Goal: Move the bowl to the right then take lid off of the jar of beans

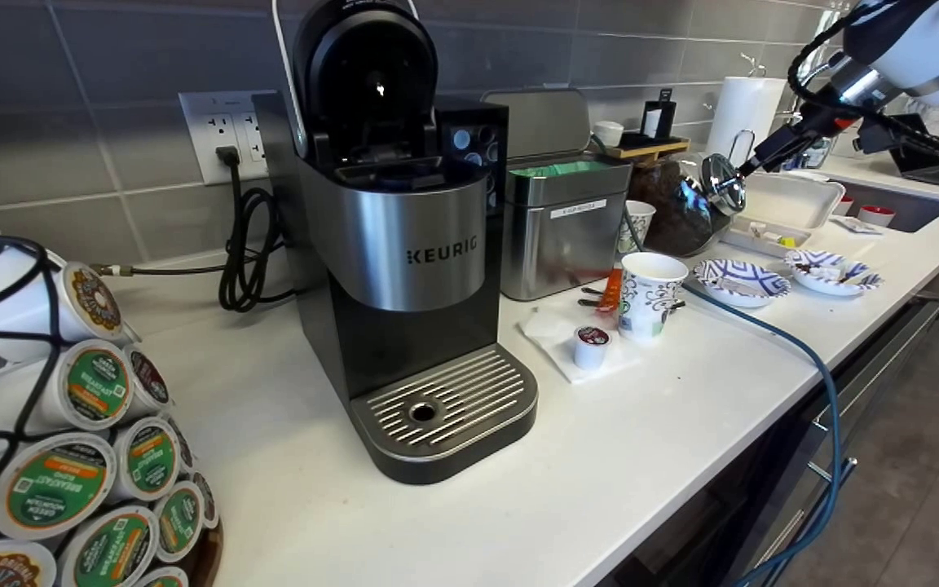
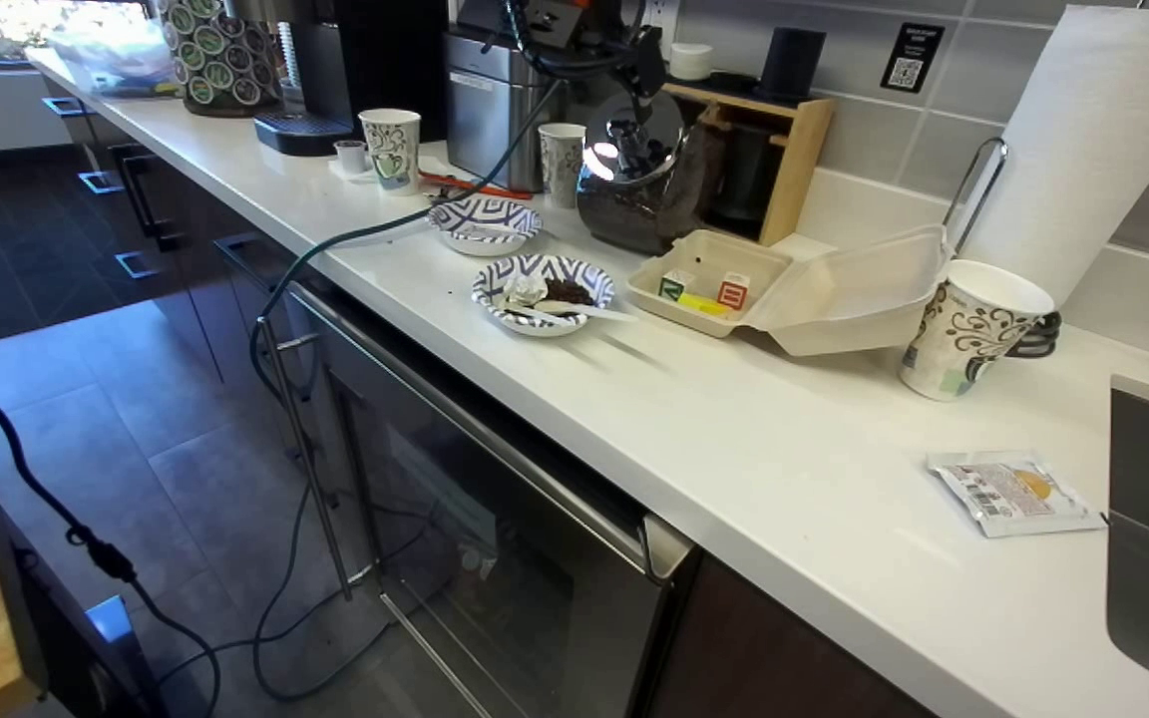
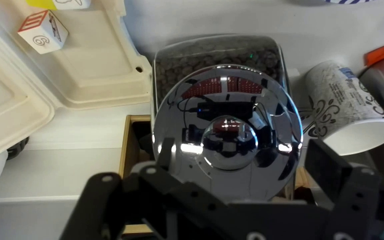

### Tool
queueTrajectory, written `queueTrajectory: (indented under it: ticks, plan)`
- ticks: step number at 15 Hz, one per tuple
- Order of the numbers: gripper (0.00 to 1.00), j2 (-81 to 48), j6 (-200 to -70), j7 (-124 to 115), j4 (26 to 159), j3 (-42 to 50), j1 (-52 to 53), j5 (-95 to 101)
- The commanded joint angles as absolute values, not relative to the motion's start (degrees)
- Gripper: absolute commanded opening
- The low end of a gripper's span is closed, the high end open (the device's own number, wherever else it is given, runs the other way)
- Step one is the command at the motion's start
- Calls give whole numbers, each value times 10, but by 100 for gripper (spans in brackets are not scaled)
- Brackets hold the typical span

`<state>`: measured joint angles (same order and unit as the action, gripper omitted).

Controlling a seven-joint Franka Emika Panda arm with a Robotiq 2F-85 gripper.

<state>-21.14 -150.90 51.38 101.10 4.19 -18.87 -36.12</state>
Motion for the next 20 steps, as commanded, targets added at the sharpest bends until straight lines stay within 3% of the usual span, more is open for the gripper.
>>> queueTrajectory:
  ticks: [1, 8, 12, 14, 15, 20]
  plan:
    - [100, -238, -1488, 517, 977, 17, -220, -371]
    - [100, -263, -1462, 515, 944, -2, -243, -378]
    - [90, -269, -1462, 513, 939, -7, -245, -374]
    - [78, -271, -1464, 514, 940, -9, -245, -374]
    - [61, -271, -1466, 513, 940, -9, -245, -374]
    - [22, -269, -1467, 516, 945, -10, -248, -375]
